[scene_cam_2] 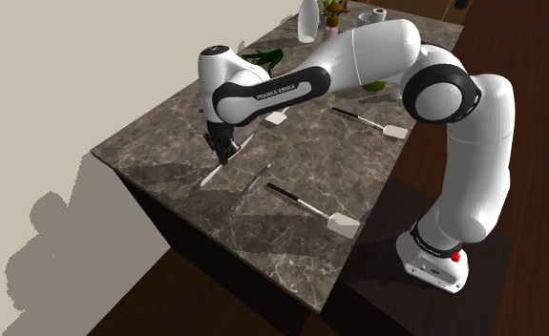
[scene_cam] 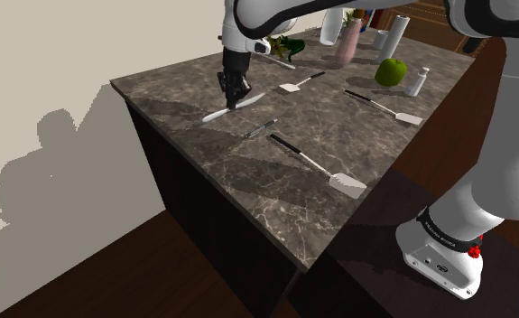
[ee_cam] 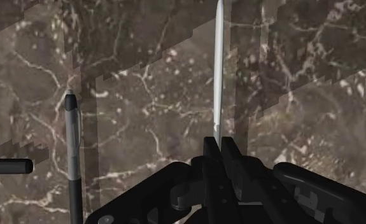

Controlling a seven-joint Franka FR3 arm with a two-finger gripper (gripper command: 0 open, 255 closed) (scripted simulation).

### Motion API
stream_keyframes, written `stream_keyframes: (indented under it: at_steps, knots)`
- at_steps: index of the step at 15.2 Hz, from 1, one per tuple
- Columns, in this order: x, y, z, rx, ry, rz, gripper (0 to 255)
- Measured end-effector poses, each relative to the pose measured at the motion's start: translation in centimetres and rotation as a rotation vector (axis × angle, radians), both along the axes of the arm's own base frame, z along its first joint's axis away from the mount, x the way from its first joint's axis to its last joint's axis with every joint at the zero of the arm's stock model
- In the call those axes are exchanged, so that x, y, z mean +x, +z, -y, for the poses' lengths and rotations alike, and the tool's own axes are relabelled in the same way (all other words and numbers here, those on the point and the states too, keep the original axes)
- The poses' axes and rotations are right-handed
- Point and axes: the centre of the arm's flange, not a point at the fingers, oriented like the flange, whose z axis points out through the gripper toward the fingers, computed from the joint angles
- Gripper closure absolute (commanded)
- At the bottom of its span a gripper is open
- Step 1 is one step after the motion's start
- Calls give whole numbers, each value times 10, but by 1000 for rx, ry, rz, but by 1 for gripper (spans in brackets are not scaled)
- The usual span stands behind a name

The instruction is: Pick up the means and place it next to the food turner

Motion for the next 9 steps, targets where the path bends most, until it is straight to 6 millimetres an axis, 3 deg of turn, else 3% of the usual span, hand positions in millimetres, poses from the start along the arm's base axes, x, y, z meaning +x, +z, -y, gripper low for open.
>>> stream_keyframes:
  at_steps: [9]
  knots:
    - [1,49,0,0,0,0,255]
